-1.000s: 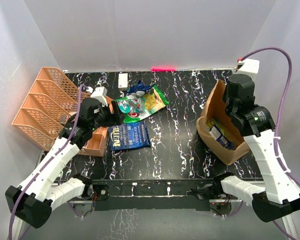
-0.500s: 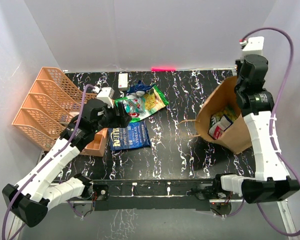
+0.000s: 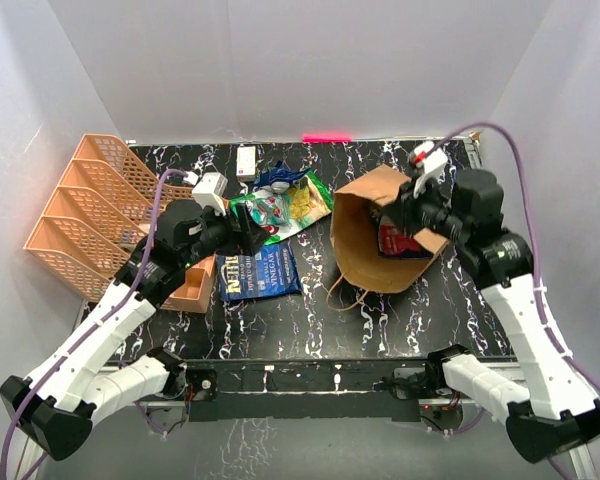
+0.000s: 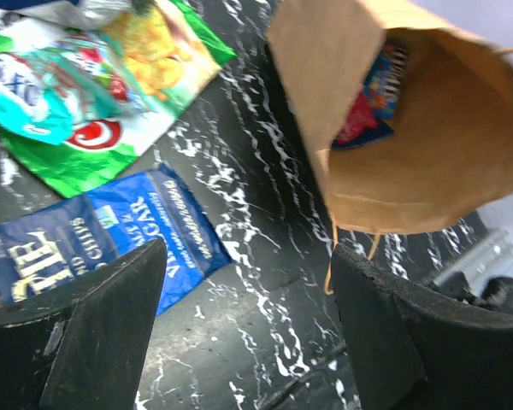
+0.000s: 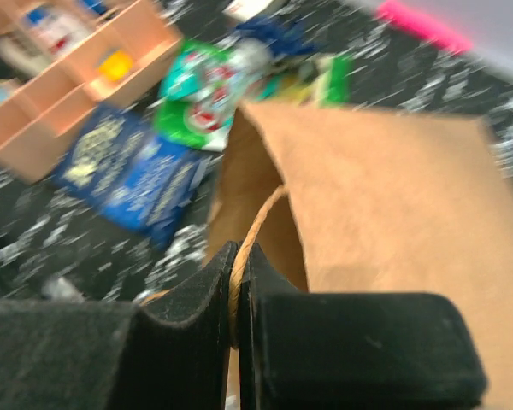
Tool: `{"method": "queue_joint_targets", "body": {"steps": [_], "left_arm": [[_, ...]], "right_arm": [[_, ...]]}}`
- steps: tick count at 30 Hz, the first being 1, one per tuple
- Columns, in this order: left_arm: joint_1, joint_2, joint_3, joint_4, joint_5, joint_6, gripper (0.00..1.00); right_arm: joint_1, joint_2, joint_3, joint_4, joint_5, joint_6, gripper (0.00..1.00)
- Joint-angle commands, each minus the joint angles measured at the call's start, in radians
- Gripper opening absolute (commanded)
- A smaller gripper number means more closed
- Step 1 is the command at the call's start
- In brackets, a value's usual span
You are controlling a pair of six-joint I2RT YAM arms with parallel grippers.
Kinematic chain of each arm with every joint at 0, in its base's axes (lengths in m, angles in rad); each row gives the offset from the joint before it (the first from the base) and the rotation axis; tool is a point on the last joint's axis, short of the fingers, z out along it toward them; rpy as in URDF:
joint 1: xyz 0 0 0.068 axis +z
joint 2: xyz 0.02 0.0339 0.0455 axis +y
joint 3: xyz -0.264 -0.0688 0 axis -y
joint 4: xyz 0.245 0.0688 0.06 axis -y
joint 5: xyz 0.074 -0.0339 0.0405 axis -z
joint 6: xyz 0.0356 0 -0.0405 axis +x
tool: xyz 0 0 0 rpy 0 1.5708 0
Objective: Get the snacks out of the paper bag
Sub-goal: Adjust the paper bag at the center of the board.
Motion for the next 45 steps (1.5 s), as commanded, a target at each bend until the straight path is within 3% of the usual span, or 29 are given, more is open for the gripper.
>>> {"method": "queue_joint_targets", "body": {"steps": [1,7,12,18,23,26,28,36,45], "left_arm": [[-0.003,-0.028,-0.046,0.127,0.216,-0.042,0.77],[-0.003,-0.032,-0.147,0.388,0.442,-0.206,0.77],[-0.068,-0.008,-0.228,0.571,0.472,-0.292,0.77],[-0.342,0.1,-0.248,0.635,0.287,-0.248,0.78],[-0.589,0.218,-0.224,0.694,-0.038,-0.108,0.77],[-0.689,0.316,-0.206,0.75,-0.208,-0.043,0.7],[-0.722,0.391,-0.201,0.812,-0.292,-0.018,0.67],[-0.767,0.679,-0.099,1.007,-0.451,0.088,0.31],[-0.764,0.905,0.002,1.09,-0.533,0.191,0.23]], "right_arm": [[0.004,-0.109,-0.176,0.151,-0.293,0.294,0.08],[0.003,-0.166,-0.229,0.131,-0.27,0.36,0.08],[0.003,-0.163,-0.161,0.068,-0.166,0.403,0.08],[0.004,-0.203,-0.143,0.057,-0.105,0.479,0.08],[0.003,-0.246,-0.176,0.068,-0.095,0.499,0.08],[0.002,-0.258,-0.18,0.073,-0.097,0.514,0.08],[0.003,-0.268,-0.184,0.09,-0.103,0.528,0.08],[0.003,-0.27,-0.173,0.115,-0.119,0.531,0.08],[0.003,-0.256,-0.172,0.13,-0.128,0.529,0.08]]}}
